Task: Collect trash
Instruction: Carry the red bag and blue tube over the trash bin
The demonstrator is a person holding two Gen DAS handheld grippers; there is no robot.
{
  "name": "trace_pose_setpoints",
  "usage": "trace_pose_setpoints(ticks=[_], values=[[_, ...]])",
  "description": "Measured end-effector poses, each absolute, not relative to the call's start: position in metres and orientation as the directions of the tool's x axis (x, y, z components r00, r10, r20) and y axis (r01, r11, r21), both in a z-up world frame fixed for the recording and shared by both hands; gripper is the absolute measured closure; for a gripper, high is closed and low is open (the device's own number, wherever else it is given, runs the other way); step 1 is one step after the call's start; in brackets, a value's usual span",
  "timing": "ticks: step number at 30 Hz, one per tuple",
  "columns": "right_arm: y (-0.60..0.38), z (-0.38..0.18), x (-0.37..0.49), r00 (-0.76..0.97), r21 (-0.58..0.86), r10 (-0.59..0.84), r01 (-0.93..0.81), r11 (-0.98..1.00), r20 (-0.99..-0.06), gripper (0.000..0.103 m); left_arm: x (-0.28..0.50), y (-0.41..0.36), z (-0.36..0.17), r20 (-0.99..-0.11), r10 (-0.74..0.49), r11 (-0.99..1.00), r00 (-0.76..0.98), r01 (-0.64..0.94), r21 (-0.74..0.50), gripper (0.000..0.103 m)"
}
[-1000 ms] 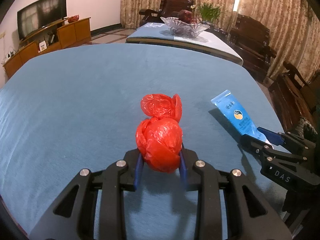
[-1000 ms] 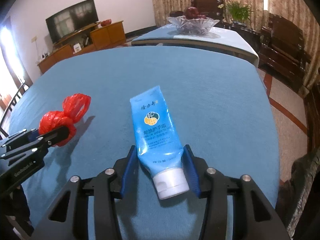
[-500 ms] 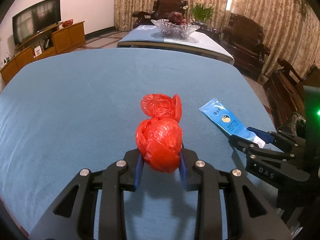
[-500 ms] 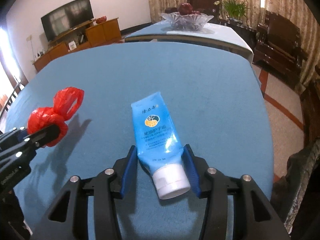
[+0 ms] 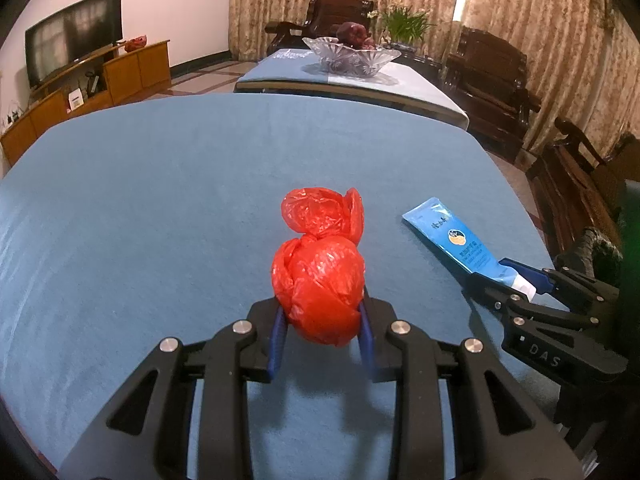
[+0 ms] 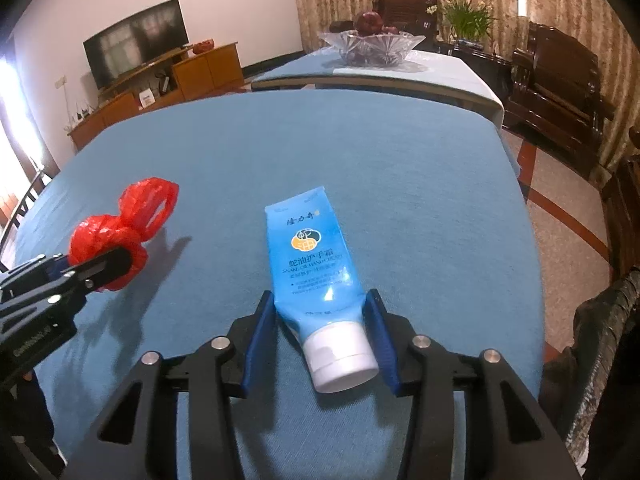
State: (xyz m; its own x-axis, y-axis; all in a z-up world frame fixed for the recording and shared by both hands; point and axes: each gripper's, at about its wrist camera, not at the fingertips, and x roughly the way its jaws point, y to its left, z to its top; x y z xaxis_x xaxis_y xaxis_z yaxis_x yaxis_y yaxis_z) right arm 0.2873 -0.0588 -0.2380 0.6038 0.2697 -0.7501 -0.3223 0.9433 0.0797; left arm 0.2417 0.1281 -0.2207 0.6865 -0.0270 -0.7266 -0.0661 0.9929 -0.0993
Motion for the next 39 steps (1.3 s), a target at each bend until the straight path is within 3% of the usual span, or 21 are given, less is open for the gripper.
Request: trace_pose_setpoints(ticks=[13, 23, 39], values=[[-0.081, -0.190, 0.273, 0.645, 0.130, 0.312, -0.315, 0.940, -0.697, 0.057, 0.231, 0.113, -0.192, -0.684, -0.034, 0.995, 0.729, -0.036, -0.088, 0.074], [-0.108, -0.132, 0.246, 0.729, 0.144, 0.328, -0.305, 0.941, -0.601, 0.057, 0.217, 0.089, -0.147, -0.617, -0.043, 0.997, 0.786, -0.002, -0.073, 0.074], [-0.171, -0.068, 0.191, 0.824, 0.169, 0.297, -0.245, 0.955, -0.482, 0.057, 0.196, 0.020, -0.091, -0.524, -0.149, 0.989, 0.839, 0.132, -0.070, 0.074]])
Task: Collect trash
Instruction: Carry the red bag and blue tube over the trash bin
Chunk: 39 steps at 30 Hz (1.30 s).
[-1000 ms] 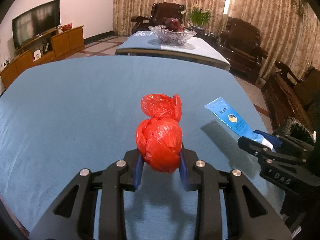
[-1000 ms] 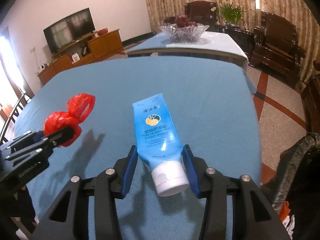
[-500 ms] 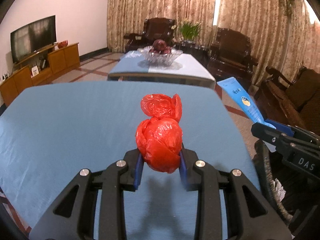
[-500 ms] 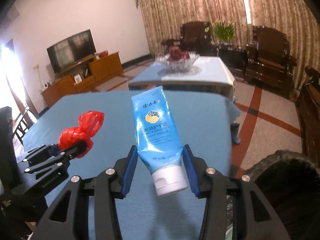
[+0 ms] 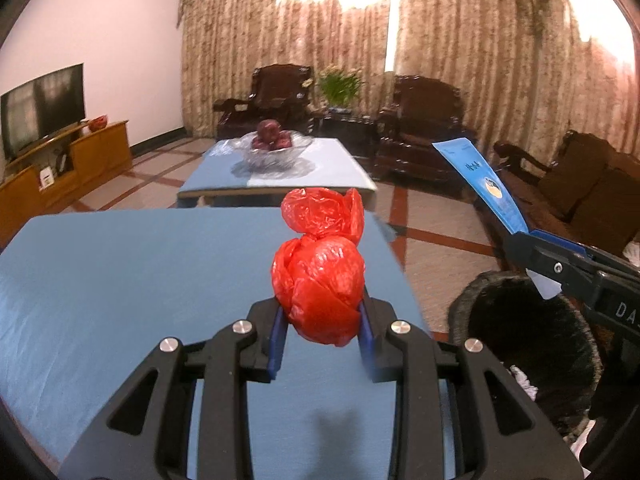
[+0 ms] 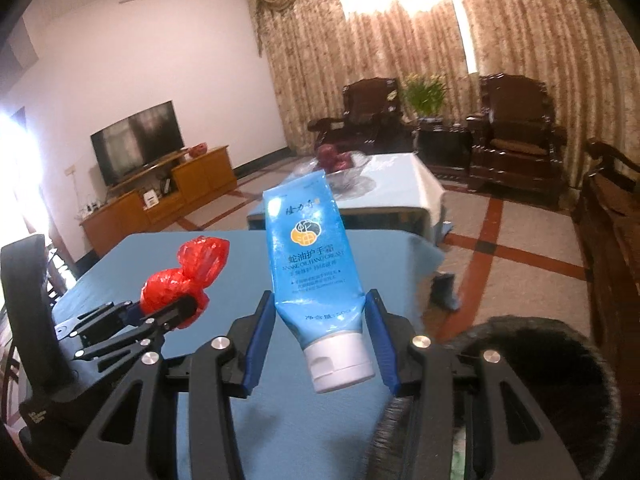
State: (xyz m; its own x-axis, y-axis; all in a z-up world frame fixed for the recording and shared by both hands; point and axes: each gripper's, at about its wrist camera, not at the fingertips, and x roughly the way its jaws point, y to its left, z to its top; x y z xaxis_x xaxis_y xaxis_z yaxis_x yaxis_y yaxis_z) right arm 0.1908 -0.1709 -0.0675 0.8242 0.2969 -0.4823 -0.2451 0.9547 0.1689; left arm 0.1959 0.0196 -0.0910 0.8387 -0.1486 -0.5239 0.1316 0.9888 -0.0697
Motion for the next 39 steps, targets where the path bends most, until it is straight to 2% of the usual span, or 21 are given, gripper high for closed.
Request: trace_pose_setpoints(ticks=[15, 22, 32, 39], values=[[-0.269, -0.043, 0.130, 0.893, 0.127, 0.083, -0.029, 0.991, -0.442, 0.057, 0.178, -0.095, -0.062, -0.443, -0.356, 0.931, 0.823, 0.354, -0.090, 0.074], [-0.301, -0.041, 0.119, 0.899, 0.120, 0.016, 0.041, 0.992, -0.437, 0.057, 0.168, -0.132, -0.061, -0.425, -0.413, 0.905, 0.805, 0.414, -0.095, 0.074], [-0.331, -0.044, 0.102, 0.898, 0.119, -0.047, 0.110, 0.987, -0.438, 0.057, 0.157, -0.168, -0.072, -0.435, -0.476, 0.869, 0.765, 0.486, -0.095, 0.074], [-0.349, -0.064, 0.104, 0.876, 0.127, -0.071, 0.148, 0.981, -0.477, 0.057, 0.162, -0.189, -0.093, -0.481, -0.511, 0.841, 0.712, 0.531, -0.105, 0.074]])
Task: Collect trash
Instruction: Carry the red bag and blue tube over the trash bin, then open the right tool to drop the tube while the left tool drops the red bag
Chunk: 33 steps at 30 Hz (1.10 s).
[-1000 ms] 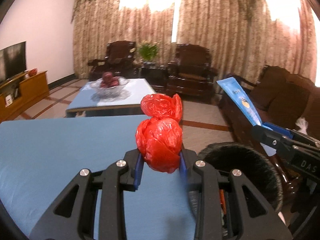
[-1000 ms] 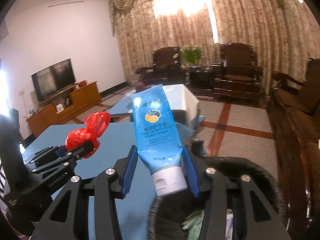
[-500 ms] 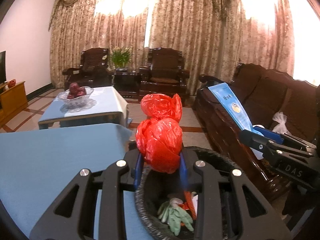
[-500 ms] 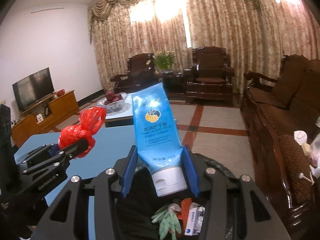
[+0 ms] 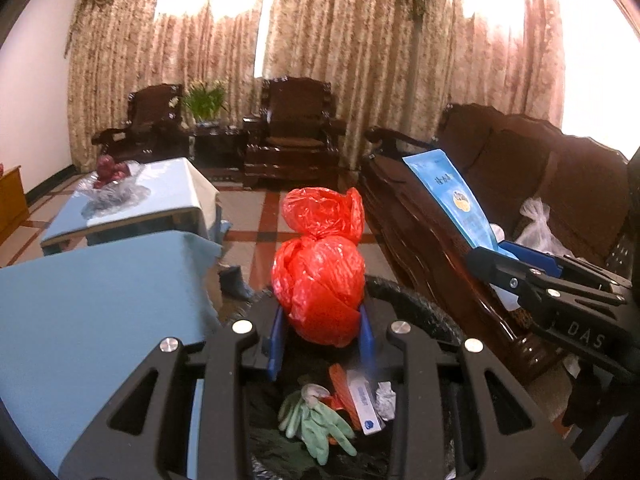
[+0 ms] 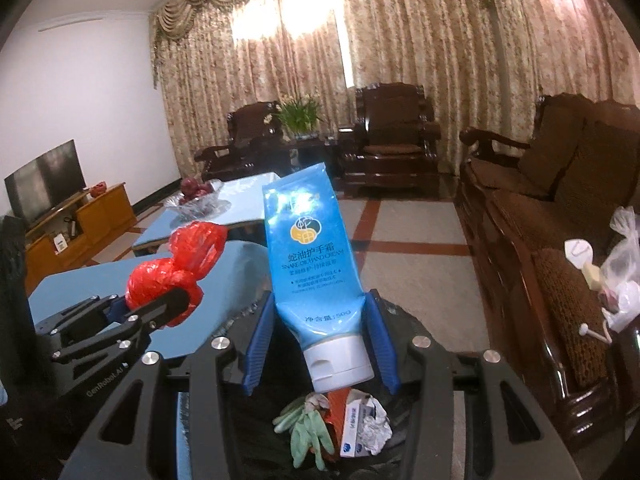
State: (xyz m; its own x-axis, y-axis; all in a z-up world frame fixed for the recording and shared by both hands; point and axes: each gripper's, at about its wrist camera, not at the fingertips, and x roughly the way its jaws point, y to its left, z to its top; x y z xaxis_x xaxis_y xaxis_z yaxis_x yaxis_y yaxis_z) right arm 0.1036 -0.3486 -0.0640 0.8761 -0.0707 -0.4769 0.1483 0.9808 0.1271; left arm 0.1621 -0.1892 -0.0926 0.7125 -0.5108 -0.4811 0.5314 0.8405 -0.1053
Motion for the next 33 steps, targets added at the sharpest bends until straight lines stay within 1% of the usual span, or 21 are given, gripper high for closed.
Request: trace_pose_setpoints(ticks=[9, 11, 12, 13, 14, 15, 16, 17, 18, 19, 20, 22, 23, 25, 29, 31, 33], values=[[-0.368, -0.111, 0.119, 0.818, 0.141, -0.080, 0.194, 0.971, -0.569, 0.057, 0.185, -0.206, -0.133, -0.558, -0.524, 0.819, 0.643, 0.561, -0.123, 0.073], [-0.375, -0.119, 0.124, 0.810, 0.148, -0.074, 0.195, 0.969, -0.582, 0.057, 0.190, -0.208, -0.138, -0.569, -0.530, 0.812, 0.628, 0.569, -0.128, 0.068], [-0.376, -0.123, 0.127, 0.805, 0.149, -0.074, 0.198, 0.969, -0.589, 0.056, 0.191, -0.209, -0.141, -0.574, -0.529, 0.813, 0.625, 0.568, -0.131, 0.063], [-0.378, -0.126, 0.130, 0.799, 0.146, -0.078, 0.203, 0.968, -0.596, 0.054, 0.193, -0.208, -0.142, -0.575, -0.530, 0.814, 0.624, 0.564, -0.138, 0.054], [-0.378, -0.129, 0.131, 0.795, 0.142, -0.081, 0.206, 0.968, -0.601, 0.050, 0.193, -0.207, -0.142, -0.574, -0.534, 0.813, 0.621, 0.564, -0.146, 0.050], [-0.379, -0.131, 0.132, 0.792, 0.135, -0.092, 0.215, 0.967, -0.604, 0.041, 0.194, -0.208, -0.142, -0.573, -0.535, 0.814, 0.622, 0.562, -0.150, 0.047], [-0.380, -0.132, 0.132, 0.792, 0.129, -0.103, 0.224, 0.966, -0.602, 0.035, 0.194, -0.206, -0.142, -0.572, -0.532, 0.816, 0.625, 0.558, -0.150, 0.044], [-0.380, -0.132, 0.131, 0.795, 0.125, -0.112, 0.230, 0.965, -0.597, 0.033, 0.194, -0.204, -0.141, -0.570, -0.531, 0.817, 0.627, 0.556, -0.151, 0.042], [-0.380, -0.132, 0.130, 0.795, 0.125, -0.114, 0.232, 0.965, -0.595, 0.028, 0.193, -0.202, -0.139, -0.568, -0.532, 0.818, 0.628, 0.554, -0.153, 0.040], [-0.380, -0.131, 0.130, 0.796, 0.123, -0.119, 0.237, 0.964, -0.594, 0.018, 0.193, -0.201, -0.138, -0.566, -0.531, 0.820, 0.631, 0.552, -0.153, 0.036], [-0.381, -0.130, 0.128, 0.798, 0.119, -0.130, 0.244, 0.962, -0.588, 0.014, 0.192, -0.200, -0.137, -0.564, -0.530, 0.821, 0.633, 0.551, -0.153, 0.035], [-0.379, -0.126, 0.123, 0.806, 0.118, -0.136, 0.247, 0.962, -0.576, 0.006, 0.191, -0.196, -0.133, -0.559, -0.525, 0.825, 0.642, 0.545, -0.149, 0.023], [-0.378, -0.124, 0.121, 0.809, 0.121, -0.134, 0.244, 0.962, -0.572, 0.006, 0.190, -0.192, -0.130, -0.553, -0.521, 0.829, 0.651, 0.540, -0.146, 0.021], [-0.377, -0.116, 0.120, 0.813, 0.123, -0.131, 0.241, 0.963, -0.567, 0.006, 0.187, -0.184, -0.123, -0.539, -0.513, 0.837, 0.668, 0.529, -0.140, 0.015], [-0.369, -0.102, 0.113, 0.828, 0.136, -0.114, 0.223, 0.965, -0.549, 0.006, 0.182, -0.168, -0.110, -0.523, -0.501, 0.848, 0.689, 0.513, -0.135, 0.012], [-0.364, -0.093, 0.111, 0.838, 0.144, -0.098, 0.206, 0.968, -0.537, 0.006, 0.179, -0.160, -0.103, -0.520, -0.481, 0.859, 0.706, 0.497, -0.121, 0.009], [-0.357, -0.085, 0.107, 0.845, 0.146, -0.083, 0.187, 0.971, -0.528, 0.006, 0.175, -0.149, -0.097, -0.518, -0.463, 0.871, 0.719, 0.478, -0.115, 0.009]])
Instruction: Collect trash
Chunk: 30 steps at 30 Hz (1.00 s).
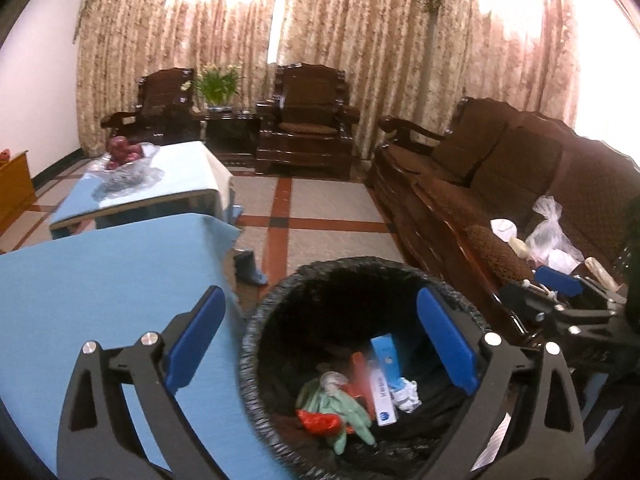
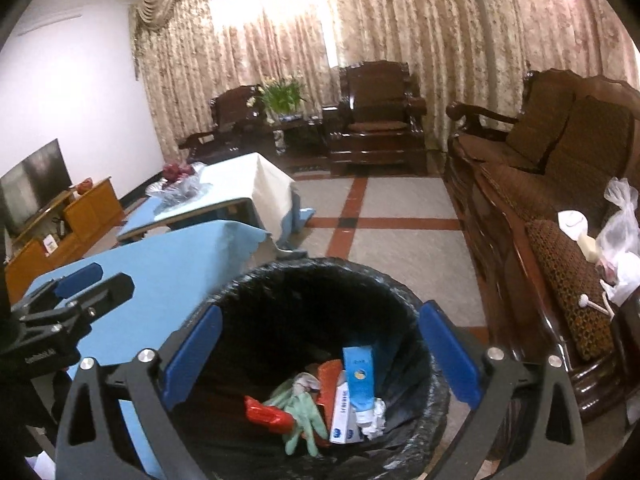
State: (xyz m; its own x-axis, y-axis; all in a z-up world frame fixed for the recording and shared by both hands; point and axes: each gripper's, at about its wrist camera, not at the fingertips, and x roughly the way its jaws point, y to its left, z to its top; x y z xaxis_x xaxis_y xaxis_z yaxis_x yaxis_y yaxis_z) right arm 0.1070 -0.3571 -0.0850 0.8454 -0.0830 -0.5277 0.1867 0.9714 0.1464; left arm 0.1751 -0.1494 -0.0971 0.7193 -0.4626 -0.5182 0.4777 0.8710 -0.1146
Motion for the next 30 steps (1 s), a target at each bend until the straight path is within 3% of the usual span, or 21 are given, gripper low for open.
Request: trace_pose_setpoints(ticks=[22, 30], values=[[-0.284, -0.011, 0.067, 0.893, 0.159, 0.042, 0.033, 0.987, -0.448, 0.006, 0.106, -0.070, -0.025, -0.434, -0.330, 0.935, 0.838, 0.352, -0.032, 0.006], [-0.264, 0.003, 0.055, 0.910, 0.093, 0.031, 0.008, 0.996, -0.413, 0.006, 0.091, -0.052, -0.003, -0.397, -0.323, 0.942, 0.859, 0.332, -0.048, 0.006]])
